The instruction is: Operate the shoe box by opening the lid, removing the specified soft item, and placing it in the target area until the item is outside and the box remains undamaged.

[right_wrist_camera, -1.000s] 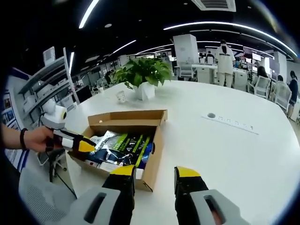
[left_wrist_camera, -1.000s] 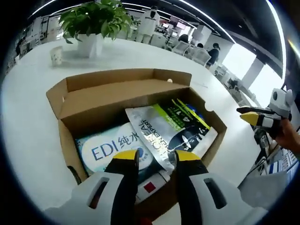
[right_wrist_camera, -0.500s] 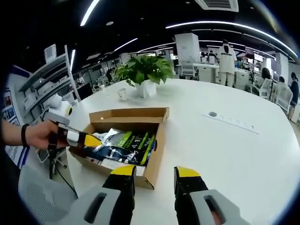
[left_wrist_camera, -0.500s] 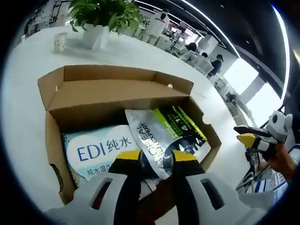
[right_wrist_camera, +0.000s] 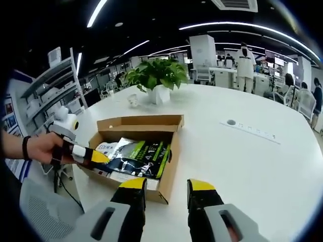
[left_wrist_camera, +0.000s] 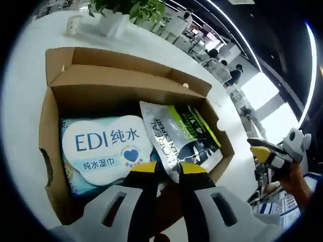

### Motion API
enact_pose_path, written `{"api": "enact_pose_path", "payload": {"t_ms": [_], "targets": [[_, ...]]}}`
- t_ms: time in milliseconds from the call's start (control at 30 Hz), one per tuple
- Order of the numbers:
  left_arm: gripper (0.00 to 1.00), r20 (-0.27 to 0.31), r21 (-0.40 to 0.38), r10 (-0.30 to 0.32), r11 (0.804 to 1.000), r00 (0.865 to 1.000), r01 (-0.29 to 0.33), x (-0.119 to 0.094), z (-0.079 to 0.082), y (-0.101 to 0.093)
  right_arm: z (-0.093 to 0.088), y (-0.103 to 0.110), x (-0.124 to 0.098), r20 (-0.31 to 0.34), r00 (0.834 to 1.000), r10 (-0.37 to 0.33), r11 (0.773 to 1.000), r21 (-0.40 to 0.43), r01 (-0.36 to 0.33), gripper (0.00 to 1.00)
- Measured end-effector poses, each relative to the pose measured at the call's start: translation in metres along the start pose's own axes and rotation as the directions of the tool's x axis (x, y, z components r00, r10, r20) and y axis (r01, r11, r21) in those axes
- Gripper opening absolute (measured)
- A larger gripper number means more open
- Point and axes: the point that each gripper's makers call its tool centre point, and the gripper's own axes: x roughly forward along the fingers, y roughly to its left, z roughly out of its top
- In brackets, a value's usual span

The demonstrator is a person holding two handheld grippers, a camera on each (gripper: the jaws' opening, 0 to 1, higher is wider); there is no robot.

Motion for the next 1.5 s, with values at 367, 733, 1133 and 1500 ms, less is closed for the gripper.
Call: {"api": "enact_pose_path", "payload": {"t_ms": [367,733,1133,1500], "targets": [[0.01,-0.006,0.061,0.053,0.997,0.999,-0.052,0.001,0.000,0.002,0.002,0.017,0.013,-0.034,0.998,0.048,0.999,-0.016,-0.048,0.28],[0.00,-0.028,0.064,0.049,0.997,0.998,-0.047,-0.004,0.002,0.014,0.003,0.049,0.039,-0.090,0.985,0.146,0.989,0.003,-0.146,0.26],[0.00,-0.026,0.095,0.063,0.994,0.998,-0.060,-0.011,0.007,0.021,-0.003,0.061,0.075,-0.231,0.963,0.136,0.990,0.010,-0.138,0.25],[0.00,-0.032,0.089,0.051,0.995,0.998,-0.048,-0.012,0.008,0.023,-0.015,0.052,0.087,-0.321,0.940,0.115,0.993,0.073,-0.097,0.25]]}}
